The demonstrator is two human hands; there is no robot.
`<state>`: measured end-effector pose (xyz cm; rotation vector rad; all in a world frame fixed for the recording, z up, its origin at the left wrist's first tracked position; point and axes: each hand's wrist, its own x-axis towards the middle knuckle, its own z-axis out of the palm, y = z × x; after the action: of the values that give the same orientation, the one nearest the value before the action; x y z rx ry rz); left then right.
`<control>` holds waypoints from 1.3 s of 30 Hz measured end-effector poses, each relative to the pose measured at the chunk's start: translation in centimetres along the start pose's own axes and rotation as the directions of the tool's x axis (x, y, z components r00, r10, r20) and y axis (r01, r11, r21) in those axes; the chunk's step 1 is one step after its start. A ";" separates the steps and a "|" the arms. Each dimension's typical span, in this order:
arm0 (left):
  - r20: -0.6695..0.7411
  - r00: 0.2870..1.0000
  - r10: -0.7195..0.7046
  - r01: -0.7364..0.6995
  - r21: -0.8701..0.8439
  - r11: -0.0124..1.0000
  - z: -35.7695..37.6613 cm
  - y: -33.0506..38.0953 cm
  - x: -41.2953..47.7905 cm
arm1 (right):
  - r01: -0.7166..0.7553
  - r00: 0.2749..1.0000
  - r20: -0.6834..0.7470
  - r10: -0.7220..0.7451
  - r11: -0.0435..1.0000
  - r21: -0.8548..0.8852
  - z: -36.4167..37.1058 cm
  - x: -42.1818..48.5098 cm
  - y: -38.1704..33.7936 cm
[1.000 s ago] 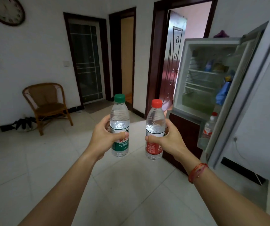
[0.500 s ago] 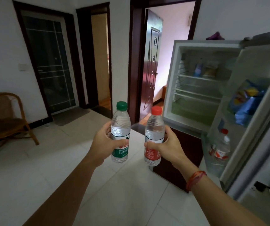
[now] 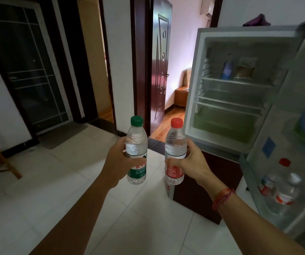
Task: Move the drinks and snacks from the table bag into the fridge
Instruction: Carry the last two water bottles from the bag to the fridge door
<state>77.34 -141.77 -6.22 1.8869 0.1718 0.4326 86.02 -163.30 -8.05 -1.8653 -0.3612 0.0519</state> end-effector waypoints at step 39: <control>0.845 0.504 0.180 0.061 -0.243 0.968 34.4 -3.4 50.4 | -0.396 0.536 -0.791 0.296 0.915 0.074 -14.7 32.2 10.9</control>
<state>137.10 -154.35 -8.88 1.6475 -0.6172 -0.4889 122.20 -171.10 -8.85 -1.8454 0.6621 -0.5381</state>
